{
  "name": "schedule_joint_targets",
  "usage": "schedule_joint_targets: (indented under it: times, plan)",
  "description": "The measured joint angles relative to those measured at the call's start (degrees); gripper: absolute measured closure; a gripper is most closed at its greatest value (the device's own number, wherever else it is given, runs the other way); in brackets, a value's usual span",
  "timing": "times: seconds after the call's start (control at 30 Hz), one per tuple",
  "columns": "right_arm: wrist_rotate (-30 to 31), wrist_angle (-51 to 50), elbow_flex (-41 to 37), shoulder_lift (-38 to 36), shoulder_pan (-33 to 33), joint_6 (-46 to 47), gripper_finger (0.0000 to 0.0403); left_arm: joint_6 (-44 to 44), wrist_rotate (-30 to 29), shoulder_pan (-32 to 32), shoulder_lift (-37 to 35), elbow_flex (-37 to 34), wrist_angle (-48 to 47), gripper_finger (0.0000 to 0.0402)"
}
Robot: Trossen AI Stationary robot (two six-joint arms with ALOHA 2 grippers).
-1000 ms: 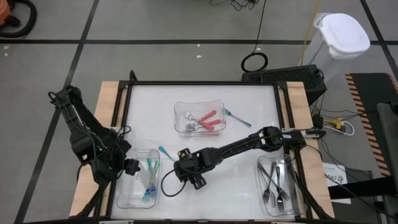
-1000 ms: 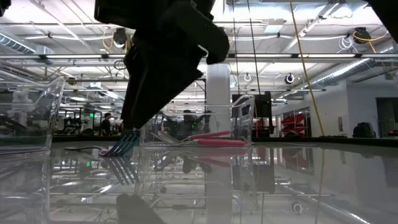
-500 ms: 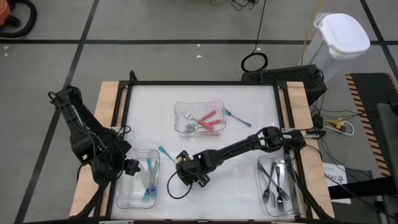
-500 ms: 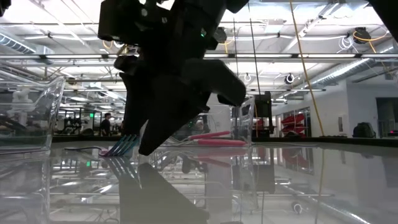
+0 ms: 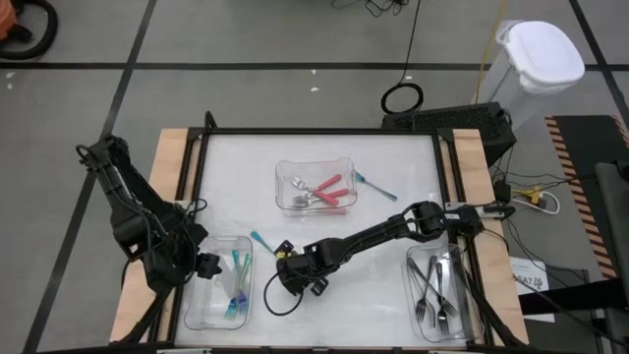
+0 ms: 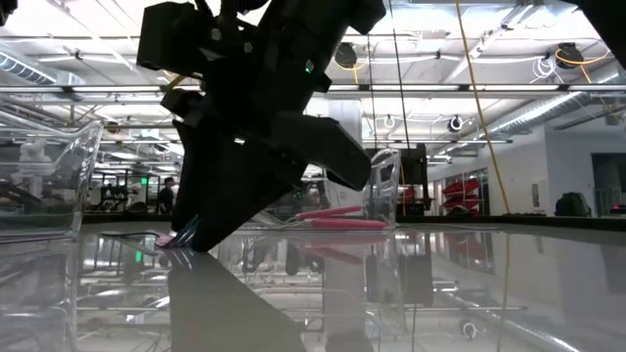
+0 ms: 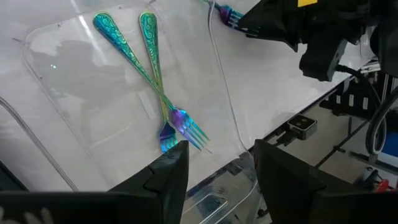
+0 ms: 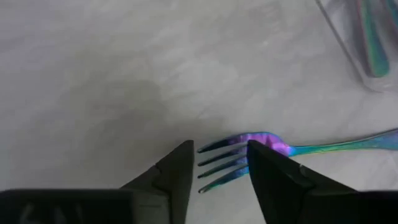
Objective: Sort silverware by color (type)
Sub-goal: Put the blue fork into the left transparent bin
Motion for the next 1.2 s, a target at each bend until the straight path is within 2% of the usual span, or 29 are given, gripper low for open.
schedule_joint_targets:
  times: [0.17,0.37,0.63,0.83,1.2]
  plan:
    - [-1.38,-0.66,0.0,0.02,0.02,2.75,0.0317,-0.15,0.16,0.0,0.0,0.0,0.47,0.0222]
    - [0.3,-0.07,0.06,-0.19,0.06,3.14,0.0373,-0.9,0.16,0.0,0.0,0.0,0.45,0.0222]
    - [2.2,-3.44,5.17,-0.4,0.21,3.5,0.0377,-0.87,0.16,0.0,0.0,0.0,0.08,0.0222]
    - [3.52,-9.16,12.16,-0.4,0.13,5.1,0.0399,0.24,-0.17,0.0,0.0,0.0,-0.15,0.0222]
    - [9.15,-22.28,21.46,-0.33,-0.1,11.05,0.0403,1.83,-3.32,0.02,-0.01,0.0,-1.22,0.0222]
